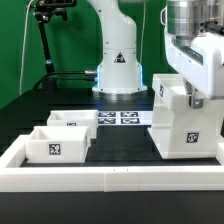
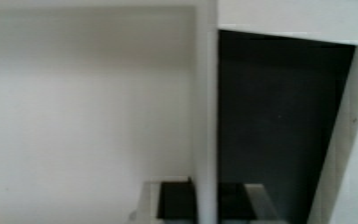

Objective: Assemble drawer

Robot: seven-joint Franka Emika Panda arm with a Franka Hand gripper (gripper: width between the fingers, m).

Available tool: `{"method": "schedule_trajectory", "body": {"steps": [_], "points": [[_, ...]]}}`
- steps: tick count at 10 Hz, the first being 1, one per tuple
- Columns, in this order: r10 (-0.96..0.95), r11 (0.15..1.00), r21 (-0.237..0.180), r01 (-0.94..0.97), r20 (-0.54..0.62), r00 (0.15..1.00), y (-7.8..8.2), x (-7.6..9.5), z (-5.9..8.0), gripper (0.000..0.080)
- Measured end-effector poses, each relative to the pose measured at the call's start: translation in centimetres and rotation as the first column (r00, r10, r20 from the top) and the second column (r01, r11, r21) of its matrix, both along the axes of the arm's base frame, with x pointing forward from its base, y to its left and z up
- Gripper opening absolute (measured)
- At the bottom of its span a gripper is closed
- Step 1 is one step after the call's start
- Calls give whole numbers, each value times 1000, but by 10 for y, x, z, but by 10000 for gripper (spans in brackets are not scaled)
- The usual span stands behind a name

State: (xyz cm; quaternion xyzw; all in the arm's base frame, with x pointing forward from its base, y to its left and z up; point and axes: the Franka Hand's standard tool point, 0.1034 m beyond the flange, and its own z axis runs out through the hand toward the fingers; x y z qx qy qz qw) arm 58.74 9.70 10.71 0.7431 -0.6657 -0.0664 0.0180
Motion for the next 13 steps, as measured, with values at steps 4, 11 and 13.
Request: {"method": "schedule_trajectory", "body": {"steps": [4,11,13], "points": [[10,1000,-1,-10,3,1000,3,8,-1,38],[14,1000,-1,-14,0,1000,3,8,-3,38],[15,1000,-2,-15,8,1000,2,19,-3,38]]}}
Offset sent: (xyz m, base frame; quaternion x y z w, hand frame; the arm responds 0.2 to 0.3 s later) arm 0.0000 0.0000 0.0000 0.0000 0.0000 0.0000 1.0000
